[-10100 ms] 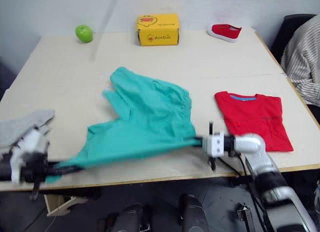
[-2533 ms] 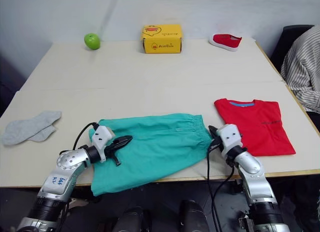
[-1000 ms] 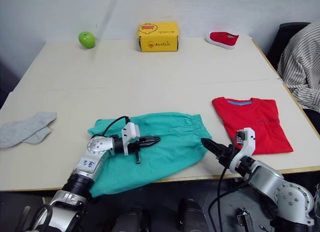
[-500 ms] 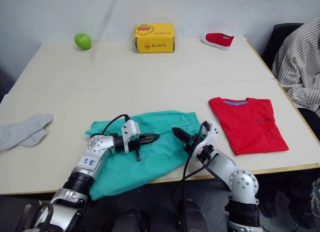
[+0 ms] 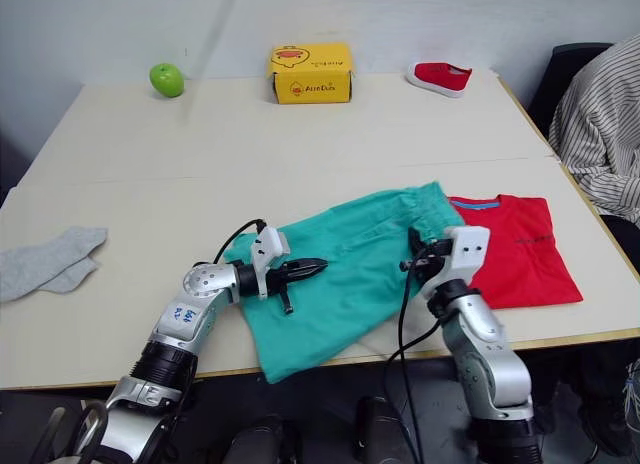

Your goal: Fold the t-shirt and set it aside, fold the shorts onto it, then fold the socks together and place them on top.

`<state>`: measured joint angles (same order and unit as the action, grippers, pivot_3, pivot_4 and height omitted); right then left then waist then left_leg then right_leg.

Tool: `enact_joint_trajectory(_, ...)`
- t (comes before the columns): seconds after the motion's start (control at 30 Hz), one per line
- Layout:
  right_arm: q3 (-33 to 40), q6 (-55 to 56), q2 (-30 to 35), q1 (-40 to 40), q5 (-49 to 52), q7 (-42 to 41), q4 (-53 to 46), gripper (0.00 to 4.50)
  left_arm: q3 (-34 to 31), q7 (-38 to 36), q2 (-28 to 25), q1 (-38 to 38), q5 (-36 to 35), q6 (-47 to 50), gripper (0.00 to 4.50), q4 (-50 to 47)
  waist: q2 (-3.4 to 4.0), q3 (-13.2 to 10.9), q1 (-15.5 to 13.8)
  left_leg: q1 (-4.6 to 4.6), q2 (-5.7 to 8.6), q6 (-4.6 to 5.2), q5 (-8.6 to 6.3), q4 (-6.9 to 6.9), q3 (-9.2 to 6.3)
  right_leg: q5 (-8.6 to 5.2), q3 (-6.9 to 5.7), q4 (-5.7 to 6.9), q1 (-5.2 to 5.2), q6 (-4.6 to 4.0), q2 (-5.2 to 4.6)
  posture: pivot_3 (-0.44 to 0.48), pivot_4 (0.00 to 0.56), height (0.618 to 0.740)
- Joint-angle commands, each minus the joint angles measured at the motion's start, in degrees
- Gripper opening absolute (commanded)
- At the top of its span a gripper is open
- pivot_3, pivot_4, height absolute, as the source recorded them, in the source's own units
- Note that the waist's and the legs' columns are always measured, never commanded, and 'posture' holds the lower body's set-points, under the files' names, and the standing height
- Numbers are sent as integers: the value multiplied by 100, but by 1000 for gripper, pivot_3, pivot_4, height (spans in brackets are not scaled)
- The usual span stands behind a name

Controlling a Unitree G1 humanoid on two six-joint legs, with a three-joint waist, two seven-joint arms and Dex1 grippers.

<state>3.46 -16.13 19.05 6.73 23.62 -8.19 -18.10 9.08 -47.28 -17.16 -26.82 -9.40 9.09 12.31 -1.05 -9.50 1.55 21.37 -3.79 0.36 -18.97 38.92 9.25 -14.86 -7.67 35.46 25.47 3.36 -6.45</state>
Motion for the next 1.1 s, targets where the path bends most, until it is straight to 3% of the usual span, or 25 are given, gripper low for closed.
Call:
enact_joint_trajectory(0.03, -402, 430, 646, 192, -1534, 10, -514, 23, -69, 170, -41, -103, 87, 15, 0, -17, 3, -2, 1, -1, 1, 0, 0, -1, 2, 0, 0, 0, 1, 0, -1, 0, 150, 740)
enact_joint_trajectory(0.17, -1131, 224, 553, 632, -2387, 76, -667, 23, -335, 515, -159, -134, 83, 264, 0, -47, 3, -4, 22, -6, -7, -12, 3, -4, 6, -3, 5, 3, 3, -3, 3, 0, 150, 740)
enact_joint_trajectory(0.33, -2505, -203, 15, 1160, -2858, -515, -582, 23, -599, 693, -509, 238, -25, 848, 0, -694, 2, -7, 29, -11, -21, -25, 9, -11, 5, -9, 5, 12, 9, -14, 12, 0, 150, 740)
enact_joint_trajectory(0.63, -2875, -710, -273, 1119, -2658, -1379, -191, 23, -664, 662, -627, 597, -64, 920, 0, -864, 0, -9, -17, 7, 12, 32, -19, 17, 18, 10, -12, -3, 3, 19, -13, 0, 150, 740)
enact_joint_trajectory(0.83, -2425, -1023, -236, 1051, -1361, -2564, -390, 2148, -1009, 702, -651, 845, -287, 797, 0, -1003, 2, -9, 13, 3, -1, 22, -21, 15, 20, 6, -11, -2, 4, 12, -8, 0, 150, 740)
enact_joint_trajectory(0.97, -1559, -1857, 446, 1078, 687, -4214, -794, 3509, -1868, 474, -916, 1189, -1027, 979, 0, -1252, 3, -19, 8, -1, -4, 23, -23, 14, 19, 5, -8, -4, 4, 9, -10, 0, 150, 740)
enact_joint_trajectory(1.1, -698, -2663, 986, 1274, 2219, -4919, -717, 3509, -2434, -66, -1386, 1298, -1686, 1113, 0, -1346, 4, -31, -3, -3, -6, 50, -38, 15, 16, 3, -10, -4, 4, 6, -14, 0, 150, 740)
